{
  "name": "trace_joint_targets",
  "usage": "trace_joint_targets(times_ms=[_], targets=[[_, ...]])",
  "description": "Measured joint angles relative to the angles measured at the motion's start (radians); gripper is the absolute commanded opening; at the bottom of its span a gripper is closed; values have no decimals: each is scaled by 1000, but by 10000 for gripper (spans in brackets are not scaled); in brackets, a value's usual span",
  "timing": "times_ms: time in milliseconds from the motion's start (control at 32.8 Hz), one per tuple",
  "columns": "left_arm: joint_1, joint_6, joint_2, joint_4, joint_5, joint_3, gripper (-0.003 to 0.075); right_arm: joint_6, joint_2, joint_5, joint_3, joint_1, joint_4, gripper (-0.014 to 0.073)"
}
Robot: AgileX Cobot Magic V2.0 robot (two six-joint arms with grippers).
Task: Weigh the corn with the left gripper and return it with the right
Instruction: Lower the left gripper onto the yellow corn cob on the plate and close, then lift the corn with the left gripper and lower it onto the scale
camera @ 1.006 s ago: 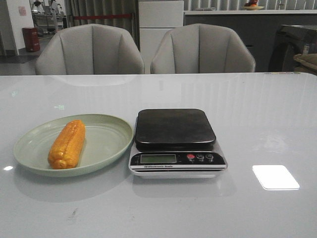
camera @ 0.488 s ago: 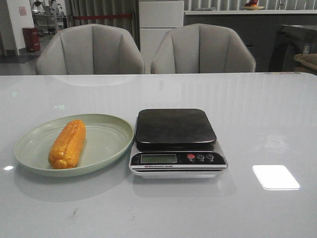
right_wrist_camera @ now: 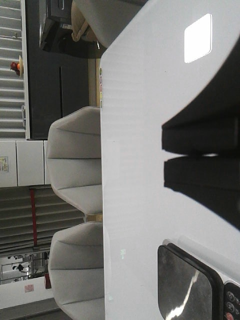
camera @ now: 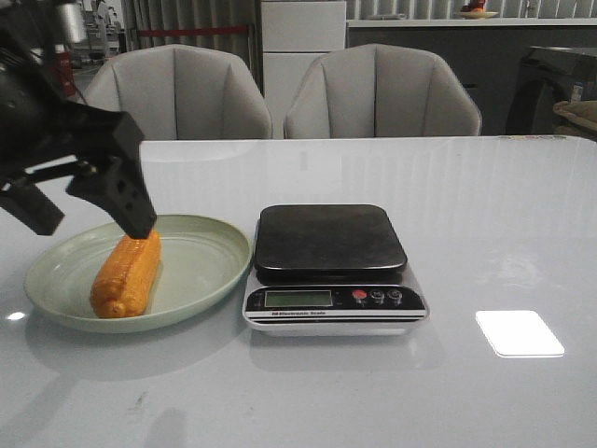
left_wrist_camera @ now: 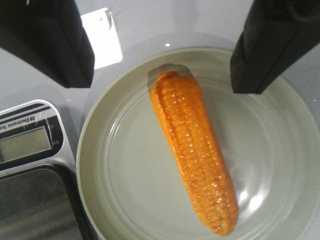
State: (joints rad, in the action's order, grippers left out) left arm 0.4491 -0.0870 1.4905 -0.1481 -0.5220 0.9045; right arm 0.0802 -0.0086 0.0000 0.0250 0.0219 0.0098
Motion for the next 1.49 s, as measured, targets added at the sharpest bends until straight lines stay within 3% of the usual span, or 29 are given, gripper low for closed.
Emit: trace_joint_targets(times_ms=[366, 488, 610, 671, 732, 915, 1128, 1341, 1494], targets=[[-17, -38, 208, -4, -1, 83, 582, 0, 0, 0, 0, 0, 0, 165], [-21, -47, 237, -4, -1, 84, 456, 0, 0, 0, 0, 0, 0, 165], [-21, -47, 263, -9, 1, 85, 262, 0, 0, 0, 0, 0, 0, 165], [-21, -47, 265, -13, -1, 91, 197, 0, 0, 0, 0, 0, 0, 165], [-21, -47, 265, -17, -13, 112, 179, 0, 0, 0, 0, 0, 0, 165], [16, -51, 265, -30, -68, 251, 179, 0, 0, 0, 0, 0, 0, 165], [115, -53, 265, -68, -39, 341, 184, 0, 0, 0, 0, 0, 0, 165], [177, -53, 295, -120, -3, 386, 280, 0, 0, 0, 0, 0, 0, 165], [207, -53, 363, -163, 1, 431, 296, 0, 0, 0, 0, 0, 0, 165]])
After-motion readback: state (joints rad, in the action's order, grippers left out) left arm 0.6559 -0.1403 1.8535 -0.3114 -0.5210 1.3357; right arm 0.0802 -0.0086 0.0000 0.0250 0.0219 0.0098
